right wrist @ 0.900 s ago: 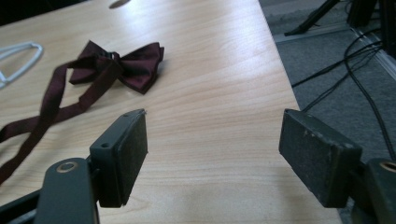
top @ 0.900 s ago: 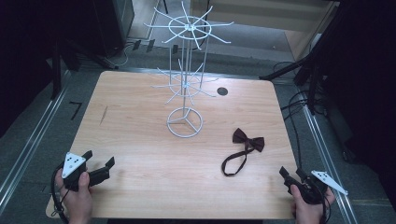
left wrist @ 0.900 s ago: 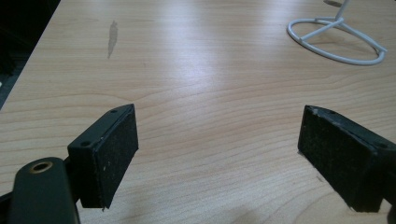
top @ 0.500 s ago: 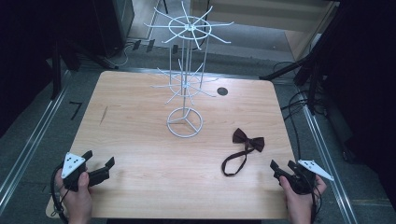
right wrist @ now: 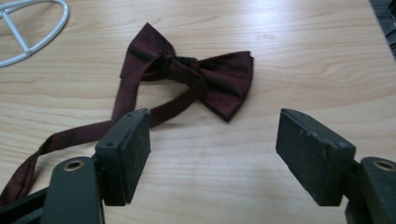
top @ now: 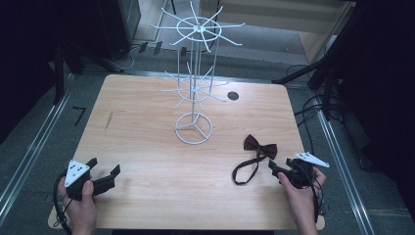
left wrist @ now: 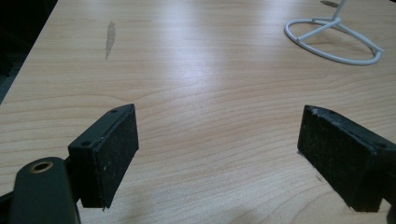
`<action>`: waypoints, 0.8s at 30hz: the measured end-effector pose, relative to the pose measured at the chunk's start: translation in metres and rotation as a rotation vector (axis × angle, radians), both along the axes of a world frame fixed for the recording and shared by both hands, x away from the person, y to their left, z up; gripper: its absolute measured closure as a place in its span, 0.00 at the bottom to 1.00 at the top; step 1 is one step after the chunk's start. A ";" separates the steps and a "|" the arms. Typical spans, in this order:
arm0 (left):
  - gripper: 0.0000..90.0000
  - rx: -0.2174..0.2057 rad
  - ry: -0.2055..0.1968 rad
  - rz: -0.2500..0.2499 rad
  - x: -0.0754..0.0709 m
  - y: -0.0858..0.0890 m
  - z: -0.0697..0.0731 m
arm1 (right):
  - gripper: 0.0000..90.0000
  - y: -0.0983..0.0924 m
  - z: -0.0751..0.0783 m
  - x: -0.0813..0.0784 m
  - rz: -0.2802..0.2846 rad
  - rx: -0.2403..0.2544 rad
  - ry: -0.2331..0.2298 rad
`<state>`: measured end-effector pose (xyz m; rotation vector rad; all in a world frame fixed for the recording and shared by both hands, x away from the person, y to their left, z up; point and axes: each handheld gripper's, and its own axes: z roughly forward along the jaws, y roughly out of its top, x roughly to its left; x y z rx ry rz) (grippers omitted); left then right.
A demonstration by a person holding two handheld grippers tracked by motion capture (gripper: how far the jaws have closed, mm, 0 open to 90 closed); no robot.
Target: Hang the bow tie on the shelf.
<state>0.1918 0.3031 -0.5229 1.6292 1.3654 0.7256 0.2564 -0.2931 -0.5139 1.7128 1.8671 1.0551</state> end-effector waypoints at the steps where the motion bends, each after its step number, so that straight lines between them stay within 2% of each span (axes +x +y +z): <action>1: 0.15 0.000 0.000 0.000 0.000 0.000 0.000 | 0.26 0.003 0.001 0.002 0.002 -0.008 0.001; 5: 0.15 0.000 0.001 0.000 0.000 0.000 0.000 | 0.21 0.011 0.004 0.010 0.022 -0.018 0.015; 8: 0.15 -0.002 0.000 -0.001 0.000 0.000 0.000 | 0.15 0.022 0.007 0.020 0.051 -0.039 0.060; 15: 0.15 -0.003 -0.002 0.001 0.000 0.000 0.000 | 0.12 0.033 0.007 0.033 0.067 -0.087 0.122; 16: 0.15 -0.004 -0.001 0.001 0.000 0.000 0.000 | 0.11 0.034 0.008 0.039 0.086 -0.109 0.143; 17: 0.15 -0.004 -0.001 0.001 0.000 0.000 0.000 | 0.11 0.034 0.008 0.039 0.086 -0.109 0.143; 21: 0.15 -0.006 -0.001 0.001 0.000 0.000 0.000 | 0.09 0.037 0.008 0.052 0.137 -0.197 0.185; 22: 0.15 -0.007 -0.001 0.000 0.001 0.000 0.000 | 0.09 0.038 0.010 0.058 0.157 -0.233 0.181; 23: 0.15 -0.007 -0.001 0.000 0.001 0.000 0.000 | 0.09 0.038 0.010 0.058 0.157 -0.233 0.181; 24: 0.15 -0.007 -0.001 0.000 0.001 0.000 0.000 | 0.09 0.039 0.011 0.063 0.180 -0.255 0.172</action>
